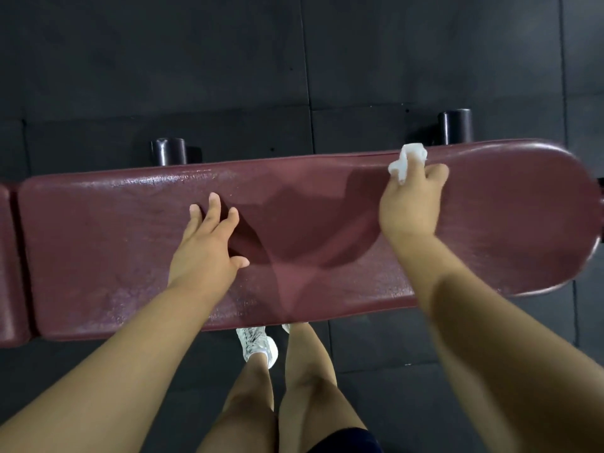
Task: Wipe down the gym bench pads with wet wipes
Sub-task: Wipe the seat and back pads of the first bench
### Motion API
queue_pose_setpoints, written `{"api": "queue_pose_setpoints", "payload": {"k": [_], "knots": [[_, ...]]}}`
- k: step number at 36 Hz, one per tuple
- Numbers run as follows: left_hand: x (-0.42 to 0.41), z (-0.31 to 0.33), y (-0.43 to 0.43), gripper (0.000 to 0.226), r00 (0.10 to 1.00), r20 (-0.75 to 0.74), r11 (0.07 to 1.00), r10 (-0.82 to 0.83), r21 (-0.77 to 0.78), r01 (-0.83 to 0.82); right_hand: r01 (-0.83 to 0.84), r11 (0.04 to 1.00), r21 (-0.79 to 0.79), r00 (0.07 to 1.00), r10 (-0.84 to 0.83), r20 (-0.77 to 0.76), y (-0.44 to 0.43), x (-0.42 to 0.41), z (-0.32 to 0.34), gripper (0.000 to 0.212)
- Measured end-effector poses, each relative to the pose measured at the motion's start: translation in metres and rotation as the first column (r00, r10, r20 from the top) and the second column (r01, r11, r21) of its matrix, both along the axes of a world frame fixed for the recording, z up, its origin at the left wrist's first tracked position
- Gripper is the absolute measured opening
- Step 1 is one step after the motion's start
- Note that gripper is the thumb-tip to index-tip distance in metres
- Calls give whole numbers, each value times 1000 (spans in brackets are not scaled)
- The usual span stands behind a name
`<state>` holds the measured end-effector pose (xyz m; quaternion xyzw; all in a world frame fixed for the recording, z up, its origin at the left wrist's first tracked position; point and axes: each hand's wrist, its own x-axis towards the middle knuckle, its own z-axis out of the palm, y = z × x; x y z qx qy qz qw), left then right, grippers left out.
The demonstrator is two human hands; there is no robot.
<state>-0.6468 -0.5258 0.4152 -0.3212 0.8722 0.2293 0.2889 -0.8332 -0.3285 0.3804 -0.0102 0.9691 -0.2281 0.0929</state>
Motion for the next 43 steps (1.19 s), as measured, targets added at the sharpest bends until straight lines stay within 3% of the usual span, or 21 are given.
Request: {"api": "queue_pose_setpoints", "payload": {"k": [2,4,5,7,9,10,11,13,14,18,20,22,25,28,30,32,34,37,40,41,43], "knots": [[-1,0,0,80,1000,-1,1000,23,7,-23,-22,998,56,999,20,25,-22,21,-6,43],[0,0,0,80,1000,-3,1000,22,7,-22,-254,967,35,967,252,45,-42,56,-11,41],[0,0,-1,80,1000,-7,1000,22,9,-22,-428,904,-3,902,427,63,-48,74,-11,41],[1,0,-2,81,1000,-13,999,29,16,-29,-772,633,-60,624,772,119,-50,99,-5,50],[1,0,-3,82,999,-8,999,31,24,-30,-940,336,-60,330,940,92,-42,96,2,54],[1,1,-3,82,1000,-6,999,30,26,-30,-952,303,-42,301,952,64,-40,85,7,47],[1,1,-4,82,1000,-4,999,29,27,-29,-927,372,-35,370,927,60,-37,70,7,36],[1,2,-4,81,1000,-2,999,27,23,-27,-747,665,5,664,746,62,-30,32,3,28],[1,2,-4,81,1000,-2,999,27,21,-27,-644,762,60,764,644,22,-26,13,2,28],[3,2,-5,80,1000,-8,999,29,24,-29,-253,954,159,967,250,40,-27,-23,3,36],[4,2,-5,81,1000,-13,999,27,26,-27,-172,963,208,984,160,74,-44,-12,-1,38],[5,4,-7,80,1000,-21,999,18,30,-17,-186,966,181,982,176,71,-68,12,-1,40],[8,6,-12,78,999,-38,999,-23,32,24,-349,936,45,935,345,87,-99,58,3,37],[12,8,-24,75,998,-46,999,-34,18,35,-695,718,-35,716,696,58,-106,90,4,38],[17,10,-34,80,999,-34,1000,12,-13,-13,-826,559,-73,559,829,32,-95,86,6,42],[25,11,-47,87,998,-4,997,65,-34,-65,-856,517,0,517,856,1,-81,66,5,46],[34,9,-56,90,998,33,998,57,-34,-56,-735,675,72,675,737,-22,-67,38,6,38],[47,4,-64,93,999,47,999,-19,-35,21,-311,938,149,949,316,-4,-59,12,4,37],[49,1,-64,94,999,30,999,-26,-38,27,19,987,157,998,-27,52,-82,20,4,41],[49,0,-64,94,999,23,999,-22,-38,23,28,981,191,998,-39,55,-94,29,4,43],[50,-2,-65,94,1000,4,999,-18,-34,18,-111,972,207,993,100,59,-126,58,4,44]]}}
